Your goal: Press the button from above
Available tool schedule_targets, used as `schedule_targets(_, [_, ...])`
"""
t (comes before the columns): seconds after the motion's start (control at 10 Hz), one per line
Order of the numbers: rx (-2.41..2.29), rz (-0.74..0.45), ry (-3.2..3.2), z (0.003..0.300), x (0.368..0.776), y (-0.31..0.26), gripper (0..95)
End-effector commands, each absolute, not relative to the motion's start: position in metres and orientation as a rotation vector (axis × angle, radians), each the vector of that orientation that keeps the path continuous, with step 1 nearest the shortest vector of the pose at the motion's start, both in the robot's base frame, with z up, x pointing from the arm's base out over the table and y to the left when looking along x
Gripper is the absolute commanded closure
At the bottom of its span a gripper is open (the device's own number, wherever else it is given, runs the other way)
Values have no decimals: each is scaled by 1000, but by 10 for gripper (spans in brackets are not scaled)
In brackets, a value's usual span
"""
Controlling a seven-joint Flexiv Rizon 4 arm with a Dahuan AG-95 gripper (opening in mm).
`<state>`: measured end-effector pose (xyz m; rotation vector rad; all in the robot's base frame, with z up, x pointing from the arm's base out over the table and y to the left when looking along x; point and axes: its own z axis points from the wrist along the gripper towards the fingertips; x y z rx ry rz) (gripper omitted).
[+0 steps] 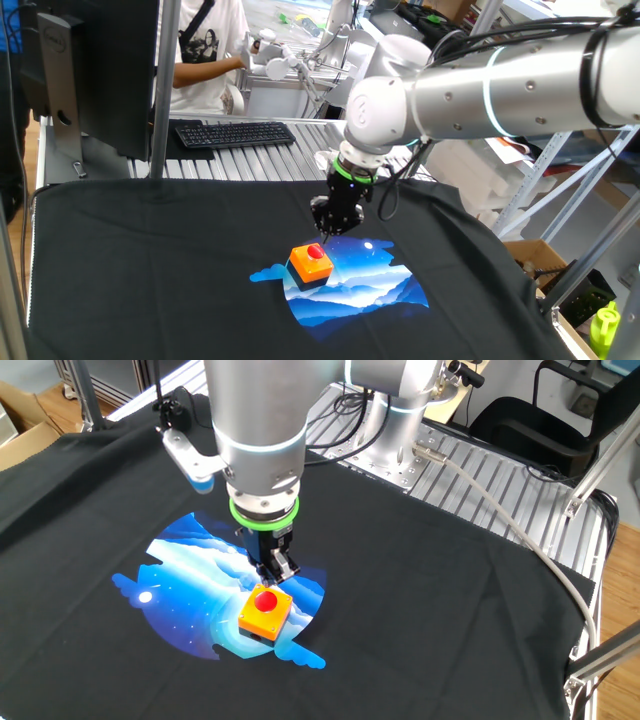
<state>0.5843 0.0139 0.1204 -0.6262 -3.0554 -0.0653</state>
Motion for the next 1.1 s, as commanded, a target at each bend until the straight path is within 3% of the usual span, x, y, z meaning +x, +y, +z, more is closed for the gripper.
schedule_targets(0.1, [-625, -67, -3057, 118, 586, 14, 950])
schedule_targets(1.1, [-634, -95, -3087, 97, 590, 15, 950])
